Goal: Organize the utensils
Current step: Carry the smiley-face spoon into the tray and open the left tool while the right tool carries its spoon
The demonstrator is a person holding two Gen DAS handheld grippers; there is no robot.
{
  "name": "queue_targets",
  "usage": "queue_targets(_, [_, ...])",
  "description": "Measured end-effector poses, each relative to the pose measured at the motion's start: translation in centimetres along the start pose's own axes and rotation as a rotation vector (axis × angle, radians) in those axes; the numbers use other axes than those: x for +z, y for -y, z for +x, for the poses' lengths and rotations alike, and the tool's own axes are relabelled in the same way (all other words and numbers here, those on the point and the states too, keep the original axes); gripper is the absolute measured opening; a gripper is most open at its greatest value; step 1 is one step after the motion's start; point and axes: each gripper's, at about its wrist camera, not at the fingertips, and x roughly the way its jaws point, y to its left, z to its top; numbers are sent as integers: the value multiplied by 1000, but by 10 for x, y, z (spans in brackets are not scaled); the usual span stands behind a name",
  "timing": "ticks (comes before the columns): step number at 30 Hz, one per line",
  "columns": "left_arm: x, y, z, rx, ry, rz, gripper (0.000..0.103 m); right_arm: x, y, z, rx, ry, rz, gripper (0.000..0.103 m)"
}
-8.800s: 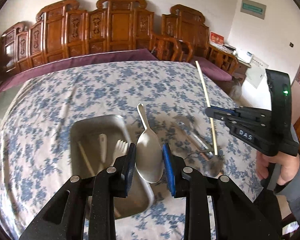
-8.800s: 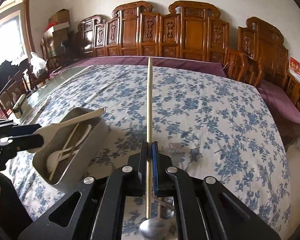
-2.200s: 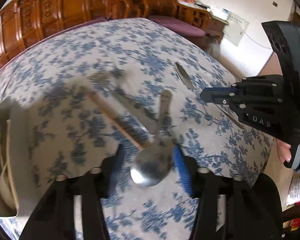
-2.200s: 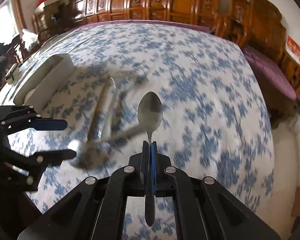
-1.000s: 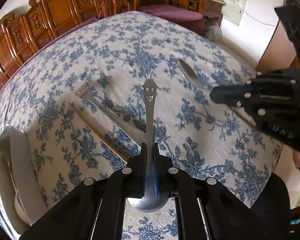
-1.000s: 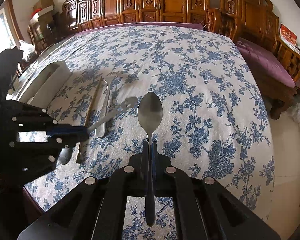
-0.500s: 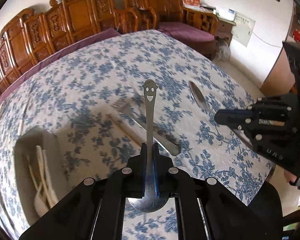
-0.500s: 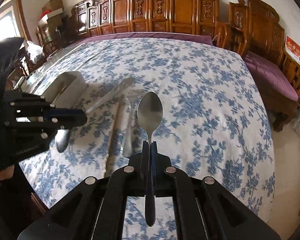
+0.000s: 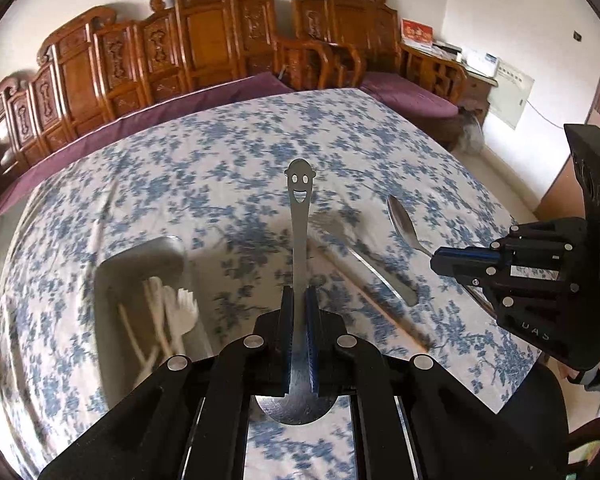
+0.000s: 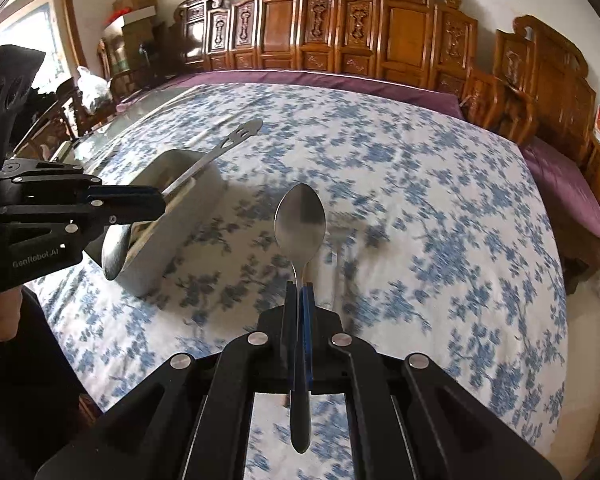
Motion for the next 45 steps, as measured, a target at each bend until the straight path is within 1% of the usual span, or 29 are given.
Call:
queue_targets(10, [-11, -53, -8, 51, 2, -55, 5, 21, -37, 14, 37, 5, -32, 4])
queue_targets(16, [-22, -85, 1, 90, -18, -96, 5, 36, -54, 23, 57, 9, -46, 4])
queue_targets(22, [-32, -110, 15, 92, -41, -136, 5, 50, -68, 33, 75, 9, -52, 4])
queue_targets(30, [-44, -129, 36, 76, -68, -170, 5, 61, -87, 47, 93, 0, -72, 4])
queue_targets(42, [-57, -144, 53, 67, -111, -212, 5, 72, -106, 67, 117, -19, -95, 4])
queue_targets(45, [-58, -146, 47, 65, -87, -219, 5, 75, -110, 69, 126, -19, -99, 4])
